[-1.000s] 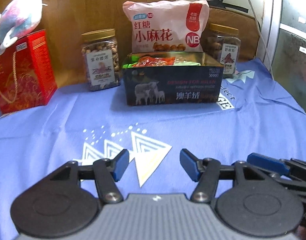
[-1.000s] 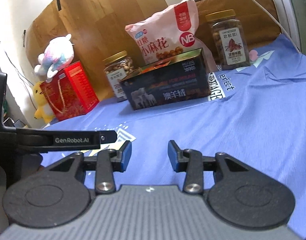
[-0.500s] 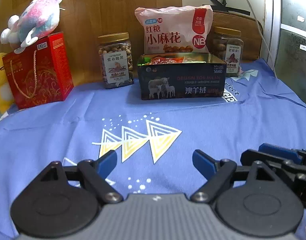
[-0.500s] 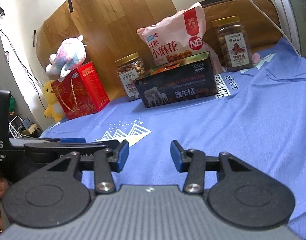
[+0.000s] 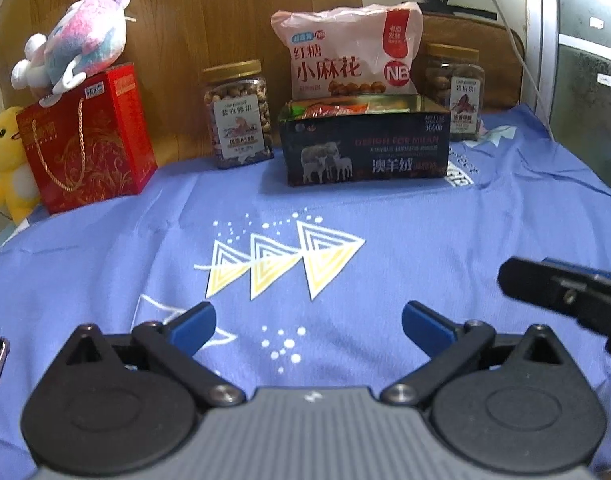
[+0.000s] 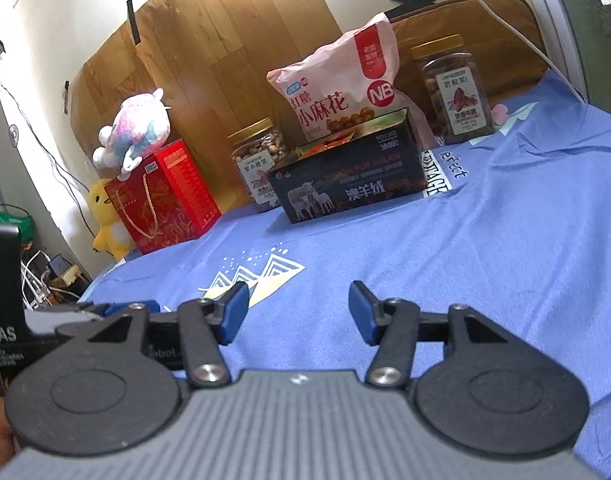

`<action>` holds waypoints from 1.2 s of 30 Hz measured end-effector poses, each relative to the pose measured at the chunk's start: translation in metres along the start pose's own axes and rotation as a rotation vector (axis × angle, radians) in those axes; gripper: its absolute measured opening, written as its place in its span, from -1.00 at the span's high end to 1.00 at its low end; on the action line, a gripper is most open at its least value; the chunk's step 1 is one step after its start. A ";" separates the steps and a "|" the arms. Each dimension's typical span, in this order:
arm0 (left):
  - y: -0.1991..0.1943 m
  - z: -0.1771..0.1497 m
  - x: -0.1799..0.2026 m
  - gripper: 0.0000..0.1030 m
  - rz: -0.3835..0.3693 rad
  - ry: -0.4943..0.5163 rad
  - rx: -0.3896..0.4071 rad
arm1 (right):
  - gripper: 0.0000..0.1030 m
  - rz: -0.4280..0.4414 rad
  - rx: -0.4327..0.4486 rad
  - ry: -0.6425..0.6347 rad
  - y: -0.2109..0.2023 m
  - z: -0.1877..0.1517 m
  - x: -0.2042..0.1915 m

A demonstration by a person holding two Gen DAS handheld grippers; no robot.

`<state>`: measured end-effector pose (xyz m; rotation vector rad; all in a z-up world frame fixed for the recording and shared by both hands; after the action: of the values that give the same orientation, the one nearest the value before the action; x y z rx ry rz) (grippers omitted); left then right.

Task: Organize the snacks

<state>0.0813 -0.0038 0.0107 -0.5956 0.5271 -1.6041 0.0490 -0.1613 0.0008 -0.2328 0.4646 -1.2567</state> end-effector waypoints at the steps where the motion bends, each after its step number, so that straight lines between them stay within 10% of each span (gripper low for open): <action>1: 0.001 -0.002 0.000 -1.00 0.006 -0.001 -0.010 | -0.16 -0.002 0.001 0.004 -0.001 0.000 0.001; 36: 0.011 -0.021 0.026 -1.00 0.084 0.106 -0.062 | -0.19 -0.011 0.001 0.106 -0.008 -0.009 0.024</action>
<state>0.0737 -0.0314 -0.0103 -0.5296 0.6737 -1.5503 0.0438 -0.1859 -0.0090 -0.1684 0.5541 -1.2846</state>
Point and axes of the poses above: each gripper's, at about its wrist camera, not at the fingertips, and y roughly the way its jaws point, x to its right, z to its top, the point moved 4 cm from there along y, roughly the way its jaws point, and after that the axes turned 11 degrees about -y, right-handed, at the moved point
